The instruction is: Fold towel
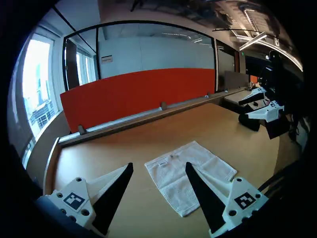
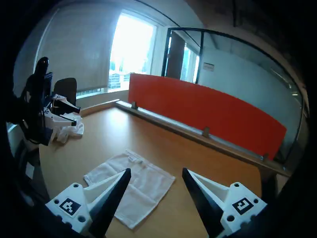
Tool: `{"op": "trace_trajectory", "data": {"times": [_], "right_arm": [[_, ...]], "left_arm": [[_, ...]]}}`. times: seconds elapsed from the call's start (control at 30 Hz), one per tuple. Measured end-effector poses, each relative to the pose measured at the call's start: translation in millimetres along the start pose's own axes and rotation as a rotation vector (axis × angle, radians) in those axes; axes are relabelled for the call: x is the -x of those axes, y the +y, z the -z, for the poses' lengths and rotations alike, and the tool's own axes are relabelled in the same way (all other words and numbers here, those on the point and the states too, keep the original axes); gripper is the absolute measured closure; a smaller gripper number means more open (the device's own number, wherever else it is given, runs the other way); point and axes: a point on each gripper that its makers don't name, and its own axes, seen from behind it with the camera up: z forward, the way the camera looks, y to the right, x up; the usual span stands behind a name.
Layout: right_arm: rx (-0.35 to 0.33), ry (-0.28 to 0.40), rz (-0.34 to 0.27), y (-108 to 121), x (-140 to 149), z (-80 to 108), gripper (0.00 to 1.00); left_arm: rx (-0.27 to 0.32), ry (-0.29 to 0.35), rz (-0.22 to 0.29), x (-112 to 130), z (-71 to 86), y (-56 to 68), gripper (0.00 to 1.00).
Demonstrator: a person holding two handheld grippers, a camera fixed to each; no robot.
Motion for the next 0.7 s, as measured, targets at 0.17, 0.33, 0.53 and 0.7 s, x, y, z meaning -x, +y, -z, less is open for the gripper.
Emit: {"op": "trace_trajectory", "data": {"times": [0.17, 0.33, 0.53, 0.7], "right_arm": [[-0.027, -0.032, -0.004, -11.9, 22.4, -8.0, 0.00], [-0.047, -0.067, 0.004, -21.8, 50.3, -16.0, 0.00], [-0.064, -0.116, 0.008, -32.3, 86.1, -23.9, 0.00], [-0.070, -0.164, -0.002, -38.7, 119.5, -31.7, 0.00]], "left_arm": [[0.021, -0.035, 0.004, 24.1, -7.2, 10.9, 0.02], [0.039, -0.080, 0.010, 53.8, -15.8, 22.0, 0.02], [0.071, -0.144, 0.013, 92.5, -25.2, 37.7, 0.01], [0.086, -0.196, 0.010, 122.6, -33.5, 46.2, 0.01]]}}
